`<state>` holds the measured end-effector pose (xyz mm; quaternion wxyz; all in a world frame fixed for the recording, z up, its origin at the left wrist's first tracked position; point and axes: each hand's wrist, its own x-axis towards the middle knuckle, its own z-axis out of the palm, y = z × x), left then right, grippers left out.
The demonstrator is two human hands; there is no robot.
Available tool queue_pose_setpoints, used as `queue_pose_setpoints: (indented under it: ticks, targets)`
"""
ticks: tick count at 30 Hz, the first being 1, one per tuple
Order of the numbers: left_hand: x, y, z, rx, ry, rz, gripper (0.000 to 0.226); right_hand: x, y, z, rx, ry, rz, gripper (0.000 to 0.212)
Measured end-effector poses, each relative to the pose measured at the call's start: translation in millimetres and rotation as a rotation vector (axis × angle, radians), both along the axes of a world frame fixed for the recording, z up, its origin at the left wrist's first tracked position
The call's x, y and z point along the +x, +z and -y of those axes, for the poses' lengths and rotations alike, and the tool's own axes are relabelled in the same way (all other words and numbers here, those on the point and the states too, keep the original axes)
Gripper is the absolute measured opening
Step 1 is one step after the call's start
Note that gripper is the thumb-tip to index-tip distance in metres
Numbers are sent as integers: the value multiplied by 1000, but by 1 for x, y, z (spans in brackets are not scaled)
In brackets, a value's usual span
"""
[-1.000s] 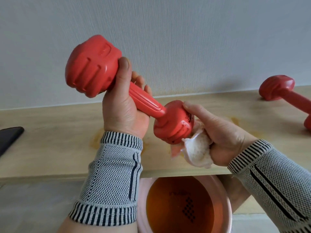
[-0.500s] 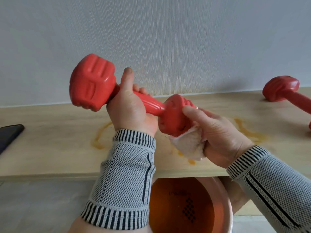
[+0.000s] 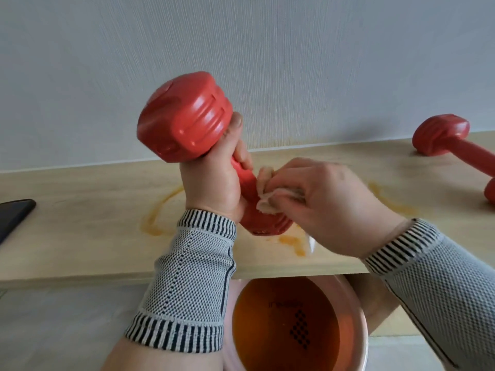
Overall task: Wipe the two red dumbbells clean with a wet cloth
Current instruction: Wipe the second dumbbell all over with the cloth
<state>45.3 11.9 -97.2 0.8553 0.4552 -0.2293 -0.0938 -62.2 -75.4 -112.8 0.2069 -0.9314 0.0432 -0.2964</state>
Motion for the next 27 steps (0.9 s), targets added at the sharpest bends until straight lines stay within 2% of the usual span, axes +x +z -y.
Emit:
queue_pose_setpoints:
  ticks: [4, 9, 12, 14, 17, 21, 24, 27]
  targets:
    - [-8, 4, 3, -6, -38, 38, 29, 0, 5, 15, 103, -97, 6, 17]
    - [-2, -1, 2, 59, 76, 76, 36, -3, 6, 1, 87, -8, -96, 10]
    - [-4, 0, 1, 45, -27, 49, 41, 1, 5, 4, 131, -97, -51, 12]
    - [-9, 2, 2, 43, -101, 117, 38, 3, 6, 11, 173, -166, -53, 14]
    - [-12, 1, 5, 83, -48, 206, 41, 1, 8, 10, 191, -132, -95, 14]
    - [1, 0, 1, 85, 96, 59, 39, -1, 9, -4, 130, -40, -135, 11]
    - [3, 1, 0, 19, -15, -65, 38, 4, 6, 1, 185, -89, -82, 13]
    - [-3, 1, 4, 37, -95, 32, 38, 9, 3, 7, 261, -174, -87, 15]
